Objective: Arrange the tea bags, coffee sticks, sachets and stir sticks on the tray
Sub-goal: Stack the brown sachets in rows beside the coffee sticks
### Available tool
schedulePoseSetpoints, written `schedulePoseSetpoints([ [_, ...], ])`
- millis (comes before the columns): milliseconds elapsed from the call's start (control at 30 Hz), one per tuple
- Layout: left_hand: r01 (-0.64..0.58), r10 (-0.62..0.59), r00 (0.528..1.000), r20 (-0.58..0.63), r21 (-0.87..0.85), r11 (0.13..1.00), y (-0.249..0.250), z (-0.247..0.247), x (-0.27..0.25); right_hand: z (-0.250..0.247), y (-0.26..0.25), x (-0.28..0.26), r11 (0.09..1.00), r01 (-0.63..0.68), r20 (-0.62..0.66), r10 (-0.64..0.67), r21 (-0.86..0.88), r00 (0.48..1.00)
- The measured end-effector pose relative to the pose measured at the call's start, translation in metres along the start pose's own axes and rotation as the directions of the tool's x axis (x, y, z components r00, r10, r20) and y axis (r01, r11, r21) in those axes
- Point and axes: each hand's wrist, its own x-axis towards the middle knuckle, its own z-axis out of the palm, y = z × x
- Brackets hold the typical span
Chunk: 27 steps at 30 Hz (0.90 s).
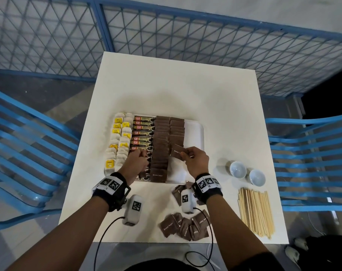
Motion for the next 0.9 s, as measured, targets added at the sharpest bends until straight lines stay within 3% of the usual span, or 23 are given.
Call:
schedulePoseSetpoints([
  [100, -0.067, 0.065, 0.998, 0.026, 0.13, 0.989, -0.003, -0.009, 0.002, 0.005, -0.001, 0.002, 1.0, -0.014, 0.026, 0.014, -0.027, 1.0],
  [233, -0.062, 0.045, 0.994, 0.1, 0.172, 0.983, -0.005, -0.018, 0.008, 0.009, -0.005, 0.006, 0.999, -0.024, 0.011, 0.025, -0.043, 1.0],
  [333, -0.064, 0.048, 0.991, 0.129, 0.125, 0.99, -0.008, -0.022, 0.009, 0.013, -0.006, 0.008, 0.998, -0.04, -0.01, 0.04, -0.049, 0.999],
  [567, -0.091, 0.09, 0.995, 0.041, 0.025, 0.996, -0.009, -0.023, 0.01, 0.016, -0.014, 0.01, 0.996, -0.09, -0.018, 0.089, -0.029, 0.996],
  [767, -0.054, 0.054, 0.999, 0.006, -0.055, 0.997, -0.01, -0.023, 0.014, 0.017, -0.013, 0.009, 0.995, -0.1, -0.02, 0.1, 0.002, 0.995],
  [900, -0.027, 0.028, 1.0, 0.008, -0.13, 0.991, -0.009, -0.023, 0.016, 0.015, -0.013, 0.007, 0.999, -0.053, -0.121, 0.052, 0.0, 0.991],
])
